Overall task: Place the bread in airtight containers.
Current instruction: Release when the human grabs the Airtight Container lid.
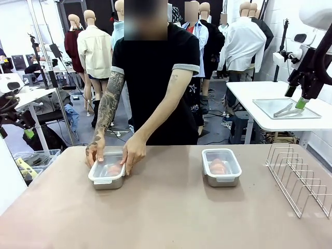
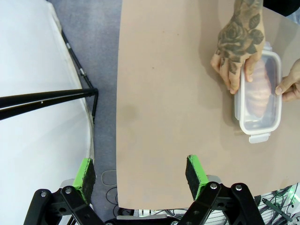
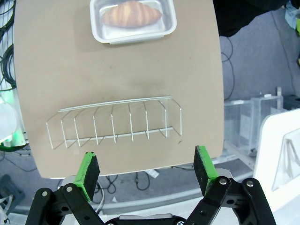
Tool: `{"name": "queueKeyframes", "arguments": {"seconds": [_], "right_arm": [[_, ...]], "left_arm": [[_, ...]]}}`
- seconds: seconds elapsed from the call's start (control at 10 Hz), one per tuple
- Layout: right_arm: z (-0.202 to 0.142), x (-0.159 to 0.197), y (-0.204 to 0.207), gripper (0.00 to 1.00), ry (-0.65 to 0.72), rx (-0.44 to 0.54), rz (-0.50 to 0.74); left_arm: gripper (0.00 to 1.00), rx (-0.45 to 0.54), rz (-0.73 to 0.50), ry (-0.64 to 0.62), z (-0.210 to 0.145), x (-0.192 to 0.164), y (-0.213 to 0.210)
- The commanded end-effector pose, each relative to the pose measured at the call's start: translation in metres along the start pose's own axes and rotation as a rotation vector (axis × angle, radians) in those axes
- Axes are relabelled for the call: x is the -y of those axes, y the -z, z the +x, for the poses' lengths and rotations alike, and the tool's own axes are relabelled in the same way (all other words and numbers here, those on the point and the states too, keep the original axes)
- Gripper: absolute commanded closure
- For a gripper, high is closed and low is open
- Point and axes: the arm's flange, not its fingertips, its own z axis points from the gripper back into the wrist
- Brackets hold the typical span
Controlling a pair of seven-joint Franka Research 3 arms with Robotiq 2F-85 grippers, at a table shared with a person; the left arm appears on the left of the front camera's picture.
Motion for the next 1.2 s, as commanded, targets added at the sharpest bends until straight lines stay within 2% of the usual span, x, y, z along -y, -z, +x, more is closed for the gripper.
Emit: {"name": "queueKeyframes", "arguments": {"seconds": [0.0,1.1], "right_arm": [[0.0005,0.0014,-0.0005,0.0,0.001,-0.009,0.011],[0.0005,0.0014,-0.0005,0.0,0.001,-0.009,0.011]], "left_arm": [[0.0,-0.002,0.016,-0.015,-0.0012,0.0,-0.0016],[0.0,-0.002,0.016,-0.015,-0.0012,0.0,-0.0016]]}}
